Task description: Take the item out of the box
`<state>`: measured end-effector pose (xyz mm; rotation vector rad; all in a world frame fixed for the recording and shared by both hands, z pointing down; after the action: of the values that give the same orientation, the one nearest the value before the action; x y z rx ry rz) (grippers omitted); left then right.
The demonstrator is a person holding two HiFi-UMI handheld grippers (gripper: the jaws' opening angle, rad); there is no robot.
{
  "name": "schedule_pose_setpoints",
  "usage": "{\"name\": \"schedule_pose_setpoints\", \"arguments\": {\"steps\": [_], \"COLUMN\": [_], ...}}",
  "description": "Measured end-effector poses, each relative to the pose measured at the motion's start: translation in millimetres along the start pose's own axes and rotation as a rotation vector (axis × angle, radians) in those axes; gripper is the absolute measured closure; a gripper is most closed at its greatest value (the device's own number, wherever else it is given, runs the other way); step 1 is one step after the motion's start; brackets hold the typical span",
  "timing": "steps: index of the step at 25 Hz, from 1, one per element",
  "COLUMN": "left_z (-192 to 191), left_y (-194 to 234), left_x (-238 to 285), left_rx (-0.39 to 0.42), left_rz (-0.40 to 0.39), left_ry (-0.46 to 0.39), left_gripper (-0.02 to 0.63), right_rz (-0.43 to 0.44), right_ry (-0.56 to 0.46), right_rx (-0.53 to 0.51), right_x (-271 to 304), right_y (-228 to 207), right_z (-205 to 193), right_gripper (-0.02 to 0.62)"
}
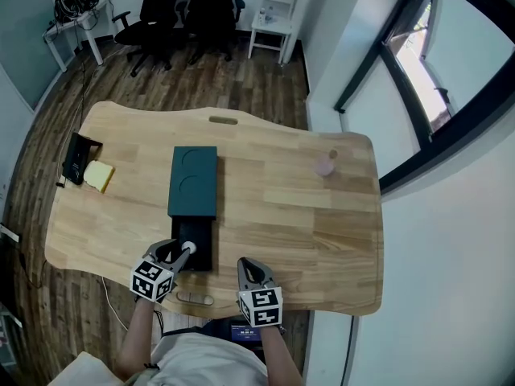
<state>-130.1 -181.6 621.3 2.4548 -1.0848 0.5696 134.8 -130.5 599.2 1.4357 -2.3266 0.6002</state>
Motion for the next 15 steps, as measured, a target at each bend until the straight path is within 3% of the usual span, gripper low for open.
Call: {"name": "schedule_pose_setpoints", "arguments": {"steps": [7, 15], "left_z": [-10, -19], "left_y": [-4, -3], "left_x": [19, 35], "left_rx": [0.095, 0.193], "left_rz": [-0.049, -0.064], "left_ry": [0.119, 0.235], "left_gripper": [0.437, 0.436], "right_rz": [-0.002, -0.014], "right_ry": [0.010, 0.048], "right_rx": [0.010, -0.011], "right_x": [16, 26], "right_y": [-7, -17], "right_z": [-4, -8], "right_gripper": [0.591, 0.591]}}
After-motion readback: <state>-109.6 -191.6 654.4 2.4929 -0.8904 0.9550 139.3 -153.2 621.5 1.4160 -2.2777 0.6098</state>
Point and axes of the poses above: the fingertips, and each gripper's own axes: x forward along the fingers, y to its left, z out of its top, the point moved 10 cm from there along -x, backward along the fingers, and after that the axes turned 4 degrees about -y, right-handed, at the moved point
